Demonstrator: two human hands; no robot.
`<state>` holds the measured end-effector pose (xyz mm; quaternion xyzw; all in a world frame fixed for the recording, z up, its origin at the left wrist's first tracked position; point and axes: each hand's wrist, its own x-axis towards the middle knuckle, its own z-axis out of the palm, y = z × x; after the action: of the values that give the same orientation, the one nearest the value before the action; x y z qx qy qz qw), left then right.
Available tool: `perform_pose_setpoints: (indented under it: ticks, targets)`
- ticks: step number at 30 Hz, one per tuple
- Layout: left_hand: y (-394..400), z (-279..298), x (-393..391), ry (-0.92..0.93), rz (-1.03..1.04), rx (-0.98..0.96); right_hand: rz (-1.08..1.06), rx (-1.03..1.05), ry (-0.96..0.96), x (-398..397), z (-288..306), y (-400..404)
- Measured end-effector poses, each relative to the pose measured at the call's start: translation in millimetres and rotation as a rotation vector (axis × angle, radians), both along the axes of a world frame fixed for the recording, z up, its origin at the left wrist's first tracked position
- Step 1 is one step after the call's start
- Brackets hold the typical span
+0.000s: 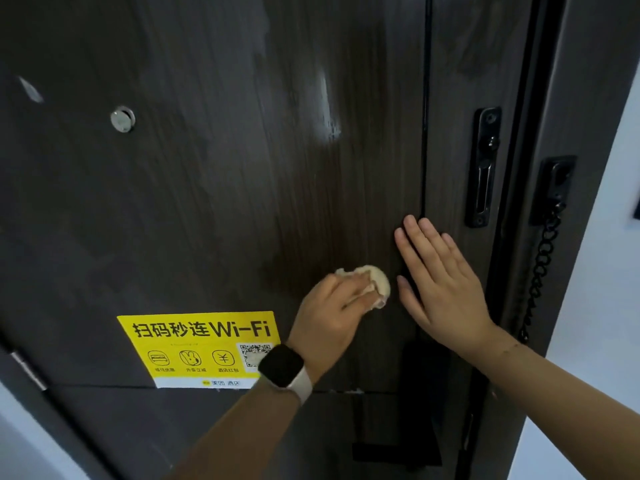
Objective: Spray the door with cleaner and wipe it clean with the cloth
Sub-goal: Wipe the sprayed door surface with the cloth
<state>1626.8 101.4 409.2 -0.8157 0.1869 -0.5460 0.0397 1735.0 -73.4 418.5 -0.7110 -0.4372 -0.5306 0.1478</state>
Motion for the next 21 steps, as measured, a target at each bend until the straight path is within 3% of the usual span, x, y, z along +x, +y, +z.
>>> perform_pose_setpoints:
  ticks: [2, 6, 9, 11, 14, 16, 19, 21]
  targets:
    - [9, 29, 2, -0.038, -0.007, 0.058, 0.058, -0.099, -0.002, -1, 11, -20]
    - [26, 148, 4, -0.312, -0.008, -0.233, -0.007, -0.123, -0.154, 7, 45, -54]
    - [13, 198, 17, -0.337, -0.053, -0.253, -0.060, -0.081, -0.141, 17, 60, -55]
    - [5, 164, 30, -0.250, -0.074, -0.150, -0.068, -0.076, -0.126, 19, 60, -54]
    - [6, 48, 30, -0.021, -0.068, -0.010, -0.074, -0.139, -0.165, 24, 54, -59]
    - [9, -6, 20, 0.101, -0.093, 0.183, -0.060, -0.166, -0.195, 27, 52, -63]
    - [13, 17, 21, 0.148, -0.150, 0.419, -0.036, -0.178, -0.195, 28, 52, -64]
    - [3, 83, 26, -0.001, -0.167, 0.306, -0.019, -0.165, -0.187, 26, 54, -65]
